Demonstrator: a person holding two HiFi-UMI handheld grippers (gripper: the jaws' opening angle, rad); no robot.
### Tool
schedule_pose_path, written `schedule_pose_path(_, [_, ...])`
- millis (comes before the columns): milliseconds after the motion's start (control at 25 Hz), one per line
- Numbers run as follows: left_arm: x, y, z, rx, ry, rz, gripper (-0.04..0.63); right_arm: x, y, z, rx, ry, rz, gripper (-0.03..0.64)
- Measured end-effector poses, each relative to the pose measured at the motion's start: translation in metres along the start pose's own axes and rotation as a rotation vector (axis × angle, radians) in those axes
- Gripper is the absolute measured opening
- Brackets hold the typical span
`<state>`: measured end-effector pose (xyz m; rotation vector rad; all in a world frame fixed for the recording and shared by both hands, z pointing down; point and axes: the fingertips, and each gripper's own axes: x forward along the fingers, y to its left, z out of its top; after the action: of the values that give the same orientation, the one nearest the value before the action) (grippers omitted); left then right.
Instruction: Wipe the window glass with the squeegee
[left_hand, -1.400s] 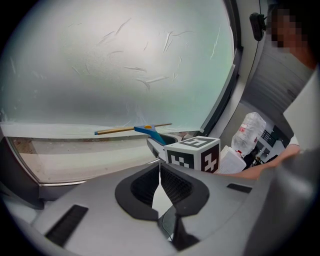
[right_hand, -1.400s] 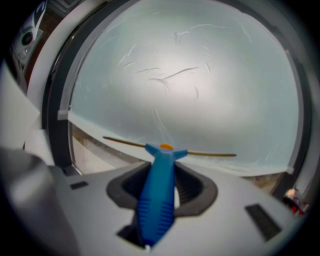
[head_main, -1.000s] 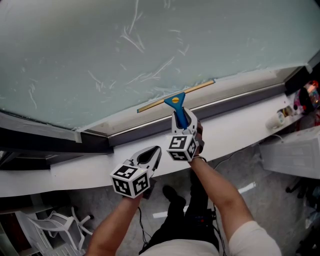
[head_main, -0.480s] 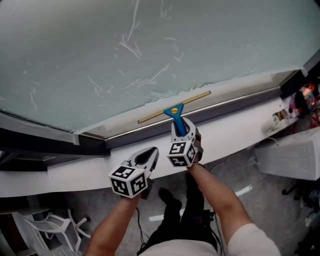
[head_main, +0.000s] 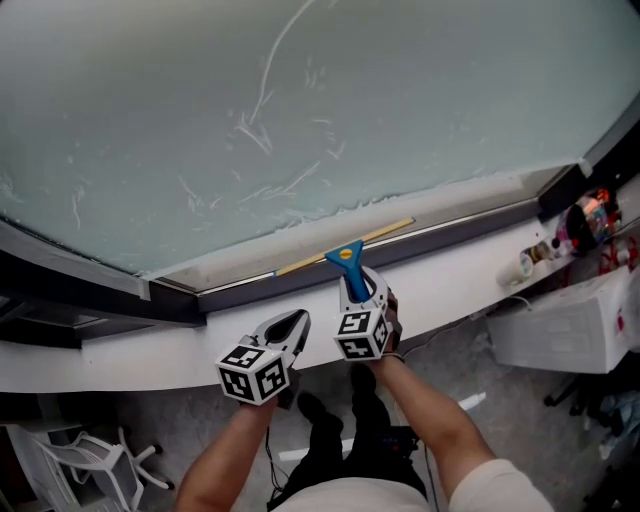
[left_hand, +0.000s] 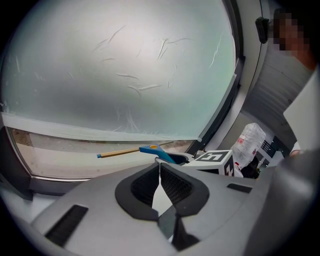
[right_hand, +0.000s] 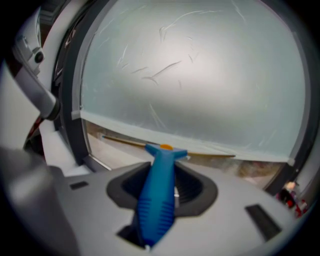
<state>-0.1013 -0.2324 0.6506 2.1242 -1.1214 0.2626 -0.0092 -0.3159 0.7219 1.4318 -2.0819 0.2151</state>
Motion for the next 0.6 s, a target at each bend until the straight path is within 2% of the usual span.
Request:
schedule_pose_path(320, [-0.005,-0.026,0.007,-0.045,-0.063,0.021,0.034,-0.041,-0.024,0.003,-0.021,0.016,0.027,0.155])
schedule_pose_path(600, [-0.014,-0.048,0.011,-0.077,-0.131,0.062,0.034,-0.074,-0.030,0.007,0.009,0.009,0.120,0.155])
